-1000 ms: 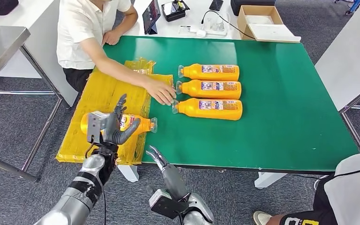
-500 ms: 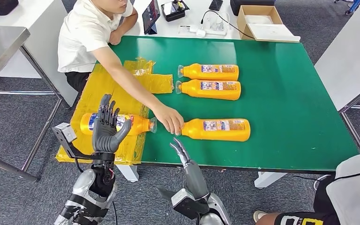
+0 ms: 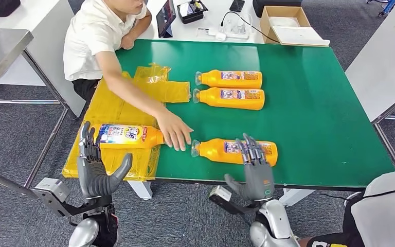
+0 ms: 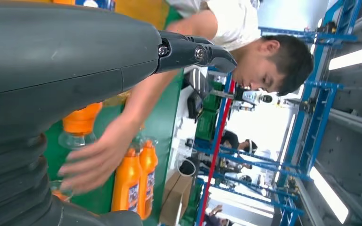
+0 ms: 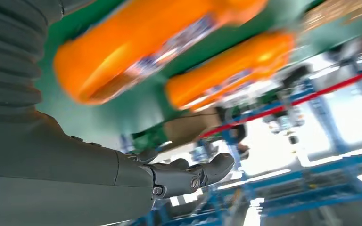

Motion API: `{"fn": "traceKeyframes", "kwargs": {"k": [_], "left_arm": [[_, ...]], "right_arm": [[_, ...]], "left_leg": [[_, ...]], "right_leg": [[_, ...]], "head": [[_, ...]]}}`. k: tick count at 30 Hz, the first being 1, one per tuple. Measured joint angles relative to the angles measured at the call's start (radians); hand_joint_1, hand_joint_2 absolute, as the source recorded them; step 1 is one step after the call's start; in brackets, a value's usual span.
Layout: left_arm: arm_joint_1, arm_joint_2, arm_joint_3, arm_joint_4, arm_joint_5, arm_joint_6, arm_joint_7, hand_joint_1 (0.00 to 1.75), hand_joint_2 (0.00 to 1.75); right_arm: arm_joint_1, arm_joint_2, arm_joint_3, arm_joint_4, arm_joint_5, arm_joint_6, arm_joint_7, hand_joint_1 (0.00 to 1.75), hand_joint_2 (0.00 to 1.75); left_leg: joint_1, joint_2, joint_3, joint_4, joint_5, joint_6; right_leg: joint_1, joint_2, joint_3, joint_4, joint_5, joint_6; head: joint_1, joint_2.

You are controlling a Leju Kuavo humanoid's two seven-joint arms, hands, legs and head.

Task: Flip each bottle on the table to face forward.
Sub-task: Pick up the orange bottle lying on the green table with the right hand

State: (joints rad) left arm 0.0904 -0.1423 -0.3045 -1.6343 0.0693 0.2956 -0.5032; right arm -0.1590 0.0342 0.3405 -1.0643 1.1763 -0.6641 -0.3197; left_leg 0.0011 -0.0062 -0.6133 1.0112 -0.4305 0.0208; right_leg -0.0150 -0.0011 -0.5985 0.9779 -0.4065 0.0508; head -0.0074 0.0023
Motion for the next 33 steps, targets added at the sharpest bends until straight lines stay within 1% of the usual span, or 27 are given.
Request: {"fn": "traceKeyframes", "kwargs": {"k": [2, 4, 6, 11, 17, 23, 30, 33], "left_arm": [[0.011, 0.000, 0.001, -0.010, 0.000, 0.006, -0.002, 0.00, 1.75], [0.018, 0.000, 0.002, -0.016, 0.000, 0.009, -0.002, 0.00, 1.75], [0.021, 0.000, 0.002, -0.017, -0.001, 0.012, -0.002, 0.00, 1.75], [0.023, 0.000, 0.002, -0.017, -0.012, 0.019, 0.006, 0.00, 1.75], [0.023, -0.001, -0.001, -0.017, -0.016, 0.022, 0.018, 0.00, 1.75], [0.013, -0.001, -0.003, -0.017, -0.009, 0.016, 0.023, 0.00, 1.75], [-0.001, -0.001, -0.009, -0.013, -0.009, 0.005, 0.037, 0.00, 1.75], [-0.006, -0.001, -0.017, -0.009, -0.005, -0.002, 0.042, 0.00, 1.75]], "right_arm": [[-0.044, -0.008, -0.036, 0.059, -0.002, 0.001, 0.024, 0.00, 1.75], [-0.086, -0.017, -0.052, 0.117, -0.010, 0.002, 0.052, 0.00, 1.75], [-0.121, -0.025, -0.060, 0.167, -0.013, 0.003, 0.079, 0.00, 1.75], [-0.199, -0.033, -0.067, 0.288, -0.006, 0.014, 0.192, 0.00, 1.75], [-0.270, -0.051, -0.072, 0.385, -0.001, 0.043, 0.274, 0.00, 1.75], [-0.324, -0.073, -0.088, 0.442, -0.034, 0.090, 0.262, 0.00, 1.75], [-0.351, -0.078, -0.092, 0.482, -0.056, 0.191, 0.245, 0.00, 1.75], [-0.362, -0.077, -0.088, 0.495, -0.040, 0.201, 0.245, 0.00, 1.75]], "left_leg": [[0.000, 0.000, 0.000, 0.000, 0.000, 0.000], [0.000, 0.000, 0.001, 0.000, 0.001, 0.000], [0.000, 0.000, 0.001, 0.000, 0.001, 0.000], [0.000, 0.000, 0.000, 0.000, 0.001, 0.000], [0.000, 0.000, 0.000, 0.000, 0.001, 0.000], [0.000, 0.000, 0.000, 0.000, 0.001, 0.000], [0.000, 0.000, 0.000, 0.000, 0.001, 0.000], [0.000, 0.000, 0.000, 0.000, 0.001, 0.000]], "right_leg": [[0.000, 0.000, 0.000, 0.000, 0.000, 0.000], [0.000, 0.000, 0.000, 0.000, 0.000, 0.000], [0.000, 0.000, 0.000, 0.001, 0.001, 0.000], [0.000, 0.000, 0.000, 0.001, 0.000, 0.000], [0.000, 0.000, 0.000, 0.000, 0.000, 0.000], [0.000, 0.000, 0.000, 0.000, 0.000, 0.000], [0.000, 0.000, 0.000, 0.001, 0.000, 0.000], [0.000, 0.000, 0.000, 0.001, 0.000, 0.000]], "head": [[0.000, 0.000], [0.000, 0.000], [0.000, 0.000], [0.000, 0.000], [0.000, 0.000], [0.000, 0.000], [0.000, 0.000], [0.000, 0.000]]}}
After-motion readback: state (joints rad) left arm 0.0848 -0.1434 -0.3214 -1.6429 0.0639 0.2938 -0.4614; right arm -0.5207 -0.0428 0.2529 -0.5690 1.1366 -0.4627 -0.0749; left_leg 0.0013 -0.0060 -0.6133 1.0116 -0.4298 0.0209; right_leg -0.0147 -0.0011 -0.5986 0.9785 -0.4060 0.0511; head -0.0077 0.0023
